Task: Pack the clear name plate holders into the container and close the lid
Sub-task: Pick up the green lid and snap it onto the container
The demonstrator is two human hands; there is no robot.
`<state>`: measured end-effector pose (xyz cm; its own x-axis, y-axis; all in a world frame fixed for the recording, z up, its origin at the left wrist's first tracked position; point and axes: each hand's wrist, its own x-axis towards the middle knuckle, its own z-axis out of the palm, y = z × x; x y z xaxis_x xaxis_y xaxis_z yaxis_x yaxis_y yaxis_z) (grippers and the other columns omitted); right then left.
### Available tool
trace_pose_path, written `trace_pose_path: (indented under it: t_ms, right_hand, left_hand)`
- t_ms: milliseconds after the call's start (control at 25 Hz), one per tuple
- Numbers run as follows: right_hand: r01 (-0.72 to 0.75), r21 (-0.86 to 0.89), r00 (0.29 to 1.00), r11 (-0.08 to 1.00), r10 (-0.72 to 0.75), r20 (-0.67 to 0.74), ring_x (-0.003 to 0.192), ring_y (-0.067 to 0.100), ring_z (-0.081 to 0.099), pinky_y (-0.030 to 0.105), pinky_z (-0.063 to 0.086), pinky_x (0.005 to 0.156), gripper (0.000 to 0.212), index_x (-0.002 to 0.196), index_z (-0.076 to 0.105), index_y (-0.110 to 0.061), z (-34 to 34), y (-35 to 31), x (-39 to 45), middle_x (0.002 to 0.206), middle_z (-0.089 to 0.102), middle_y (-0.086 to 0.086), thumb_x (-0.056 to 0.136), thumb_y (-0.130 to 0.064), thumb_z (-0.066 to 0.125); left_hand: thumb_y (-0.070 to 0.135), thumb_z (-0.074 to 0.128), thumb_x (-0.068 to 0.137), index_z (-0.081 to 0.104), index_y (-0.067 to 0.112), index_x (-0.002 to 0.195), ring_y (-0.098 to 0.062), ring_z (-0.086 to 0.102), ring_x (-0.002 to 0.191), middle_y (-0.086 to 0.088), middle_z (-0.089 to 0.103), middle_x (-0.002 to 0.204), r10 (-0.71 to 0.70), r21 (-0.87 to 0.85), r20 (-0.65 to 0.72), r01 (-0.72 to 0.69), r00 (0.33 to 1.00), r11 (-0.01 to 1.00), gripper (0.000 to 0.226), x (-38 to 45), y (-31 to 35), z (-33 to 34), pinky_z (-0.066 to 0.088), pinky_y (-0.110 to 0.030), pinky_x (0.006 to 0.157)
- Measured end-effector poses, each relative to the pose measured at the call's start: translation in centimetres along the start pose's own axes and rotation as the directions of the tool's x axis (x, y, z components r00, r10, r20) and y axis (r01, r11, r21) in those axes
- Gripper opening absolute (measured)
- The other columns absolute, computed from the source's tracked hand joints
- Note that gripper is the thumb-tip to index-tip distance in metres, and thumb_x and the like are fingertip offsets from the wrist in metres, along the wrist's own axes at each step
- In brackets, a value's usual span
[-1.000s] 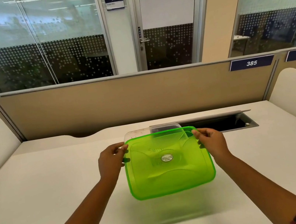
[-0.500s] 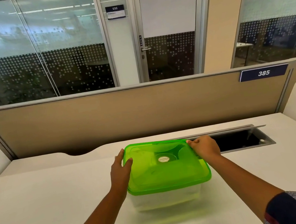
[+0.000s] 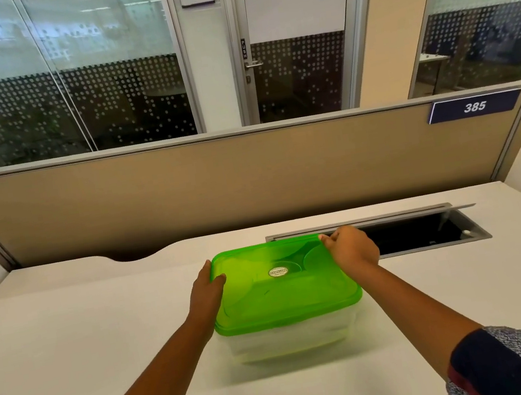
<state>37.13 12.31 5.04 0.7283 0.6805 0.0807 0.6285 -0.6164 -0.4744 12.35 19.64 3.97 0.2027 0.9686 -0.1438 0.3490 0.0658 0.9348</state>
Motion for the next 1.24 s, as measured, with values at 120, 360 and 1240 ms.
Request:
trace_pose_path:
  t_ms: [120,360,1240]
  right_hand:
    - [0.023,-0.038,0.998,0.999,-0.026,-0.065,0.091,0.034,0.064,0.032,0.046,0.069,0.043,0.098,0.064,-0.010,0.5,0.1,-0.1,0.100,0.068,0.013,0.092,-0.048,0.045]
    - [0.005,-0.151,0.999,0.989,-0.011,-0.043,0.098,0.036,0.062,0.035,0.047,0.077,0.051,0.104,0.059,-0.006,0.8,0.0,-0.1,0.108,0.066,0.017,0.095,-0.049,0.032]
    - [-0.126,-0.090,0.975,0.988,0.140,0.173,0.115,0.035,0.053,0.039,0.042,0.091,0.075,0.119,0.054,-0.004,0.8,0.7,-2.2,0.127,0.057,0.018,0.090,-0.063,0.019]
  left_hand:
    - [0.012,0.037,0.097,0.027,0.004,0.141,-0.031,0.030,0.137,-0.018,0.030,0.150,0.079,0.134,-0.038,-0.073,0.996,0.988,0.046,0.2,-0.4,0.4,0.023,-0.039,0.113]
    - [0.025,0.025,0.099,0.057,-0.005,0.110,-0.040,0.054,0.111,-0.027,0.059,0.120,0.051,0.390,-0.240,0.048,0.970,0.920,0.046,-0.4,-0.4,1.1,0.041,-0.042,0.093]
    - [0.046,0.022,0.095,0.052,-0.002,0.115,-0.040,0.055,0.110,-0.024,0.058,0.121,-0.139,0.426,-0.309,0.268,0.941,0.864,0.060,-1.8,-0.3,0.8,0.042,-0.044,0.093]
